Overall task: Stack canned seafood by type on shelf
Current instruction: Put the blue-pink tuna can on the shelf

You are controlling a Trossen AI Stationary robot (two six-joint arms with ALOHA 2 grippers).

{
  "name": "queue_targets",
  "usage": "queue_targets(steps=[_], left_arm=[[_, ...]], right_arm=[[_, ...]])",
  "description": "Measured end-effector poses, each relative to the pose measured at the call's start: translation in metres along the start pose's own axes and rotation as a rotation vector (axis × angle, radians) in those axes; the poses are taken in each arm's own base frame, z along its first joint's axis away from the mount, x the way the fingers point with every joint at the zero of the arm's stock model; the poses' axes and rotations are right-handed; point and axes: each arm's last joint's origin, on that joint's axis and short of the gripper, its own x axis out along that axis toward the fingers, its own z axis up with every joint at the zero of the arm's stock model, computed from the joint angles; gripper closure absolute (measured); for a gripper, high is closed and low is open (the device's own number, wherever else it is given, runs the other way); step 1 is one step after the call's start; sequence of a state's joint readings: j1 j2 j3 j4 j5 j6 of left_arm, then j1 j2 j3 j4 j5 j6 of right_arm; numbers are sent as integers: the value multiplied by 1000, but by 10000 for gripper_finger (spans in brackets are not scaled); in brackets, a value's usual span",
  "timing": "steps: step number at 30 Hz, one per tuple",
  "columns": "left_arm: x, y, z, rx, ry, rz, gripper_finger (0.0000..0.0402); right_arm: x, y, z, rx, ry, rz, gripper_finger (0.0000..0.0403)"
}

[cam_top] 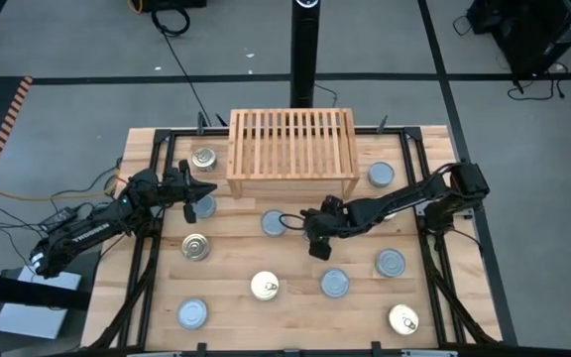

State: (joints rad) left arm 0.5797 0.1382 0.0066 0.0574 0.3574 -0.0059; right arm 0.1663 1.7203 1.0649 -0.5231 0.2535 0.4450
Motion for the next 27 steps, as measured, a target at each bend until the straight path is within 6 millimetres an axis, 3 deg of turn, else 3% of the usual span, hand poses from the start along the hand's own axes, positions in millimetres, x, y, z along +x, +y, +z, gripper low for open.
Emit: queue_targets(steps=[5,13,15,27], left_arm=[[0,-2,1,-17,-9,-45,383],[2,-11,7,3,-67,-139,383],[2,-13,9,7,-85,-162,383],[11,-23,19,22,-113,-230,383]], right_arm=[[6,2,-2,-2,45,56,137],[11,8,2,-68,29,144,375],[12,10,4,-96,11,180,390],[13,15,10,-151,-12,374,396]])
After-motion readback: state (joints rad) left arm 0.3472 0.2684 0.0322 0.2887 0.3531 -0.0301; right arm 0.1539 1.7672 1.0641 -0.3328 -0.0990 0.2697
